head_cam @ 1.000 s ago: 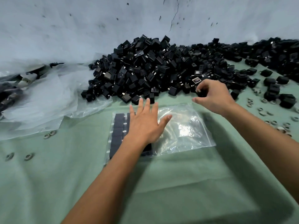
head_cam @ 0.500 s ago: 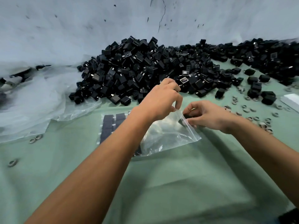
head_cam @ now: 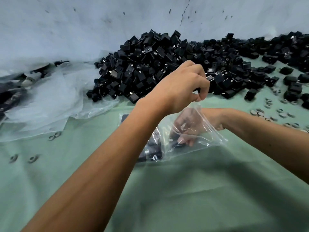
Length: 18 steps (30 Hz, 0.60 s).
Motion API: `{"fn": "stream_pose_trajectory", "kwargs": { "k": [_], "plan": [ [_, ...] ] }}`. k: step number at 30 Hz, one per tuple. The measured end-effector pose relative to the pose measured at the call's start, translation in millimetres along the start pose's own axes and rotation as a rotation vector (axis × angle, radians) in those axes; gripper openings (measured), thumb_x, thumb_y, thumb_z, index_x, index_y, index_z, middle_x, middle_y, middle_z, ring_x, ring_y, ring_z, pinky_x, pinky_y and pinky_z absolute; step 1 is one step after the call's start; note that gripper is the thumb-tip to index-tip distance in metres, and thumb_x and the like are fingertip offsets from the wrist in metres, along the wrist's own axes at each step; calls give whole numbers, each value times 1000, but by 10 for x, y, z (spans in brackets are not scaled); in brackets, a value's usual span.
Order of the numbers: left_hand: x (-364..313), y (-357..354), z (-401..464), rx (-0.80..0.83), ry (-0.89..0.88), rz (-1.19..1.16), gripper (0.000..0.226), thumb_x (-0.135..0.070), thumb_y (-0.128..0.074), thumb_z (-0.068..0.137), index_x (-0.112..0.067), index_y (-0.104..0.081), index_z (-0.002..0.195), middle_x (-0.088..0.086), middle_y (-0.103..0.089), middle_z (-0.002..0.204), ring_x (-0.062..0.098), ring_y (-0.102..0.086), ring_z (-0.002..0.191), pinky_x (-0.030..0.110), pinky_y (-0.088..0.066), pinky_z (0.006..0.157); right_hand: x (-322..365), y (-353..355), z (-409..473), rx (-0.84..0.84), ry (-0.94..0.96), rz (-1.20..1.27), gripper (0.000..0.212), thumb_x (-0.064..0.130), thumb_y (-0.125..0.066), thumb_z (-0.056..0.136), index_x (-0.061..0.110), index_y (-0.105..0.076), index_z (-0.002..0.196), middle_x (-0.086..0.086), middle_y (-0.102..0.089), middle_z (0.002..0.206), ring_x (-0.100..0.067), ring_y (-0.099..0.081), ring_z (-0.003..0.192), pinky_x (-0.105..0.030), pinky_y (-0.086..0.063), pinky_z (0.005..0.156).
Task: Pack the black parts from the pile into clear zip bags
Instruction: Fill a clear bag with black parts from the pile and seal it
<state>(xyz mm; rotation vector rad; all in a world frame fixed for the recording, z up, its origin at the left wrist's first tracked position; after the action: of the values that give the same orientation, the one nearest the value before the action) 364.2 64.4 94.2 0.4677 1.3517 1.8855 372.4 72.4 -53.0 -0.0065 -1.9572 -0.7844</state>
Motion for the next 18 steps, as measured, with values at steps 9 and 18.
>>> {"fn": "stream_pose_trajectory", "kwargs": {
  "k": [9,18],
  "plan": [
    [941,-285,-516,-69,348,-78,3,-20,-73,90,-18,-71,89,4,-62,104,24,-56,102,44,-45,95,-85,-88,68,50,-31,85,30,37,-88,82,23,-81,107,-14,-79,102,-55,-67,101,-74,-51,89],
    [1457,-500,-1154,-144,608,-119,8,-34,-63,98,-29,-65,92,-5,-61,101,21,-53,108,38,-43,94,-296,-226,152,101,-154,206,54,47,-98,62,16,-80,102,-18,-77,107,-49,-71,105,-68,-53,95]
  ]
}}
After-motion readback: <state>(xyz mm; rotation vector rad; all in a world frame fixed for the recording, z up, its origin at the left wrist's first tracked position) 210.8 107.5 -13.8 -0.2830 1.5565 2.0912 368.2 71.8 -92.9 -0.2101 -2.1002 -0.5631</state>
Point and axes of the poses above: each hand's wrist, its own z-axis towards the middle knuckle, its own y-axis out of the back of the hand, x = y × z, the point moved 10 cm from there along z, towards the middle knuckle
